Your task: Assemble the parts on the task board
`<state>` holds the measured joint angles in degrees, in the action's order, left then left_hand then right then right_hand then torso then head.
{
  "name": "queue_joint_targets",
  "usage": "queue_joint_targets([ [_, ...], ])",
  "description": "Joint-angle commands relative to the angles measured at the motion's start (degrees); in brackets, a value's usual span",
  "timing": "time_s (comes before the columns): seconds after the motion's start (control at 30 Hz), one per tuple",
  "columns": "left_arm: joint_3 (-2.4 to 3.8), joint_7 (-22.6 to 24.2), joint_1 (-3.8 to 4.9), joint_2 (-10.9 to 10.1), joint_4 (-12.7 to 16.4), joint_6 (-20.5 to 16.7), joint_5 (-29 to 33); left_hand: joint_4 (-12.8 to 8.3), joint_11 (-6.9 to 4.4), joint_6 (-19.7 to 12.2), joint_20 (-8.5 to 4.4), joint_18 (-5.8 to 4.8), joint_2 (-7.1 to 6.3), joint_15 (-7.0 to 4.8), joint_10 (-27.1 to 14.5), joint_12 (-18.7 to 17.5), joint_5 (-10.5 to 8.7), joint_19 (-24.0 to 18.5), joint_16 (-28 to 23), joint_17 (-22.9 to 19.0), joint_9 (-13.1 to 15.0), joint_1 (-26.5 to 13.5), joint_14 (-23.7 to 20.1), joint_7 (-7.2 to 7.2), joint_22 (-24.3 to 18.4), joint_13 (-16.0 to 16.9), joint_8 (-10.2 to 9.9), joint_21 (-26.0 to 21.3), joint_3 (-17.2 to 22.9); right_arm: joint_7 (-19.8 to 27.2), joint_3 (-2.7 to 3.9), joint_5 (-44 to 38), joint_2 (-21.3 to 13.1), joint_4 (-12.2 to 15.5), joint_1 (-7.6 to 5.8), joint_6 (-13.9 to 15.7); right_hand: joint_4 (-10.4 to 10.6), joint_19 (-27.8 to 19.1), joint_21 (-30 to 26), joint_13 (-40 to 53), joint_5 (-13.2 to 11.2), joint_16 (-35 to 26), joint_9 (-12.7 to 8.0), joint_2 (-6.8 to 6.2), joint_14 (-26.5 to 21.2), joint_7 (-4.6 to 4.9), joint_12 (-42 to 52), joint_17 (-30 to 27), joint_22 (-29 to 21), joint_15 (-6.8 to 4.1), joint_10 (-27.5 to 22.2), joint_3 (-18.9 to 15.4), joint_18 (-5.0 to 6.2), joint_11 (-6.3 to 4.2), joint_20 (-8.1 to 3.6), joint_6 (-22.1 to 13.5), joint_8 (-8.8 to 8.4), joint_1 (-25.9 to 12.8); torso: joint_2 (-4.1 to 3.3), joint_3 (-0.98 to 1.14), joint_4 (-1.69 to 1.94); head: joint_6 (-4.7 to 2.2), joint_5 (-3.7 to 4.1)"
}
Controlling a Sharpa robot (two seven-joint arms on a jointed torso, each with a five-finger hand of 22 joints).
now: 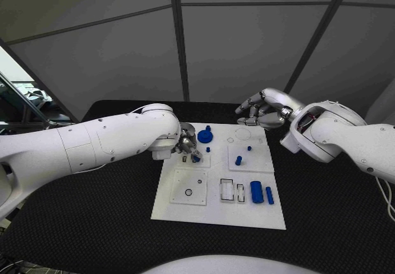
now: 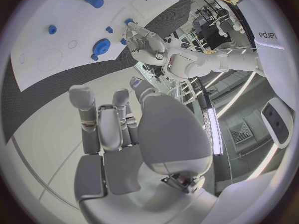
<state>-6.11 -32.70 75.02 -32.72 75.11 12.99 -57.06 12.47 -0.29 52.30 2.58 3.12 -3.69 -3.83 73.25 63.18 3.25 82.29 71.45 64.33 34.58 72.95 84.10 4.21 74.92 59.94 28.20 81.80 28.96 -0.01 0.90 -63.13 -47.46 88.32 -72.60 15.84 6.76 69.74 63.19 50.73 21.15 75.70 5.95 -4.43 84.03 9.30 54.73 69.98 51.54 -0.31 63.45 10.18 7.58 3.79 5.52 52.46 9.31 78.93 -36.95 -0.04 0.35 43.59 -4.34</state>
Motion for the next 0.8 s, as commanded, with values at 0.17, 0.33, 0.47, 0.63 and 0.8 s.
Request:
queue_joint_targets([
  [0.17,0.08,-1.17,0.02,-1.84,2.23,-3.96,1.64,-9.78,-0.07,-0.66,-0.08,-0.02,-0.42,-0.07,-0.44,-2.16,-0.24,-0.21,-0.28,0.12,2.21,-3.45,0.45,-0.17,1.96,-2.12,1.35,-0.05,12.52,0.09,0.05,-0.27,0.19,-0.59,-0.14,-0.65,0.46,-0.17,-0.85,-1.12,-0.47,-0.42,-0.14,-0.65,1.50,-0.30,-0.99,0.01,-0.64,-0.37,-0.11,0.18,0.07,-0.02,-0.01,-0.33,0.28,-0.60,0.07,0.00,0.17,-0.03,-0.49],
  [0.33,0.14,-1.78,0.01,-3.76,4.37,-7.13,0.80,-10.59,-0.11,-0.97,-0.11,-0.03,-0.77,-0.11,-0.45,-2.67,-0.26,-0.18,-0.27,0.18,3.17,-4.58,0.47,-0.21,2.06,-2.66,1.93,-0.06,14.18,-0.03,0.05,-0.57,0.18,-1.06,-0.14,-0.54,0.52,-0.17,-0.88,-1.35,-0.60,-0.53,-0.14,-0.67,1.47,-0.31,-1.15,-0.11,-0.66,-0.37,-0.16,0.17,0.07,-0.02,-0.02,-0.33,0.29,-0.64,0.11,0.08,0.24,-0.13,-0.67],
  [0.47,0.13,-1.74,-0.19,-5.02,6.21,-11.29,-1.95,-11.72,-0.24,-1.00,-0.20,-0.14,-1.61,-0.22,-0.37,-3.18,-0.19,0.18,-0.25,0.25,4.13,-5.50,0.49,-0.32,2.66,-3.26,2.65,0.26,16.29,-0.09,0.05,-0.75,0.23,-1.40,-0.14,-0.49,0.55,-0.21,-0.95,-1.54,-0.65,-0.60,-0.14,-0.69,1.45,-0.31,-1.30,-0.20,-0.74,-0.37,-0.24,0.16,0.09,-0.03,-0.02,-0.33,0.31,-0.68,0.06,0.07,0.28,-0.29,-0.65],
  [0.63,0.12,-1.65,-0.84,-5.94,7.68,-14.70,-3.33,-12.38,-0.41,-0.88,-0.31,-0.34,-2.25,-0.35,0.54,-2.26,0.03,0.76,-0.22,0.32,4.90,-6.51,0.53,-0.49,3.59,-2.46,3.31,0.83,17.96,-0.11,0.06,-0.92,0.18,-1.49,-0.14,-0.49,0.56,-0.21,-0.95,-1.56,-0.66,-0.61,-0.14,-0.69,1.45,-0.31,-1.31,-0.19,-0.74,-0.37,-0.25,0.16,0.09,-0.03,-0.02,-0.32,0.31,-0.69,0.05,0.09,0.38,-0.34,-0.74],
  [0.8,0.11,-1.69,-2.39,-7.00,9.59,-18.75,-5.37,-12.68,-0.58,-0.98,-0.45,-0.42,-2.63,-0.50,0.94,-1.79,0.08,1.00,-0.25,0.33,5.80,-7.81,0.54,-0.69,3.98,-2.34,4.19,1.04,19.69,-0.14,0.06,-1.49,0.02,-1.50,-0.14,-0.53,0.61,-0.13,-0.86,-1.63,-0.71,-0.49,-0.13,-0.70,1.50,-0.32,-1.34,-0.02,-0.60,-0.37,-0.23,0.15,0.06,-0.04,-0.02,-0.28,0.35,-0.73,0.00,0.04,0.41,-0.25,-0.72],
])
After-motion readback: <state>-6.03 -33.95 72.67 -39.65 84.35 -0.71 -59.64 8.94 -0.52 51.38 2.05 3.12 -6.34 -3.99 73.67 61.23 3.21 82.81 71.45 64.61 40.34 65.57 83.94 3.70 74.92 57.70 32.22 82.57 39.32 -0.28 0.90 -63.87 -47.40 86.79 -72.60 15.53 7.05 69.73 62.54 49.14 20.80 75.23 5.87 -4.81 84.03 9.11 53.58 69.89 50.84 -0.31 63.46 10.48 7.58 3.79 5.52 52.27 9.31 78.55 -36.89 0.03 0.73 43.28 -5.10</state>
